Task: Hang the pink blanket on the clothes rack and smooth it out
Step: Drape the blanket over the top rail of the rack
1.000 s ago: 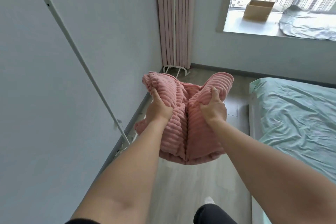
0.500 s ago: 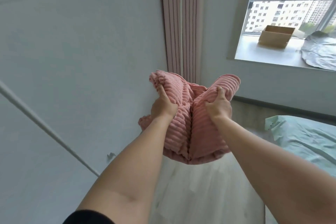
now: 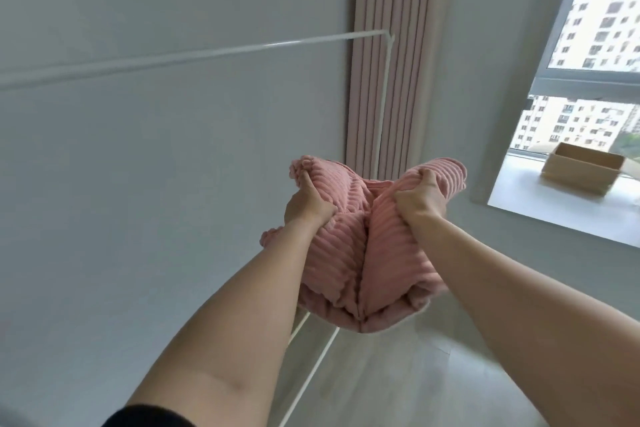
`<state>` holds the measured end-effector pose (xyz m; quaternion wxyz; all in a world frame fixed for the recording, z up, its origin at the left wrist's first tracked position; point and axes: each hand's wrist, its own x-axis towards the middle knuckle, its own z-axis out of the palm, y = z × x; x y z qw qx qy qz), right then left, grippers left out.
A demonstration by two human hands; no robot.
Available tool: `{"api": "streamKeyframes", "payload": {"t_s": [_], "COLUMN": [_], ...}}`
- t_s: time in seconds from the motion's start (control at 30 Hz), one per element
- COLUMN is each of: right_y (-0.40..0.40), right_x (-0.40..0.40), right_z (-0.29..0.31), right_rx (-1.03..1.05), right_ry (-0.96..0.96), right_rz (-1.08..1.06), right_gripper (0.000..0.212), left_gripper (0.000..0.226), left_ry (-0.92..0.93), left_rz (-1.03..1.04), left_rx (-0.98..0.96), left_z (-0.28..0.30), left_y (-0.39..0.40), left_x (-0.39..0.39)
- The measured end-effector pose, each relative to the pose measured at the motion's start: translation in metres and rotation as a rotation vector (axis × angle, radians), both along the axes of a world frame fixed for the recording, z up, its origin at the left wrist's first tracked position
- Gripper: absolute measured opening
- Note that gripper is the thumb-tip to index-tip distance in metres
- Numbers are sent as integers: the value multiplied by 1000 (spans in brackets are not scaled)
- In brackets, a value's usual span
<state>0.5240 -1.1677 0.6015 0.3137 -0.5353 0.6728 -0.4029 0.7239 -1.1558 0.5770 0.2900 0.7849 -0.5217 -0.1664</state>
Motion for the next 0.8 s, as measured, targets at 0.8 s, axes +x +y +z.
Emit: {"api": "streamKeyframes", "payload": {"t_s": [0.8], "right_y": [-328], "right_x": [166], "right_z": [165], "right_rx": [-43], "right_ry": [-799], "right_rz": [242], "right_gripper": [41], "left_gripper": [102], "left_ry": [-33], "left_rz": [-298], "left_rx": [-294], "left_z": [143], "left_y": [-221], "left_x": [74]}}
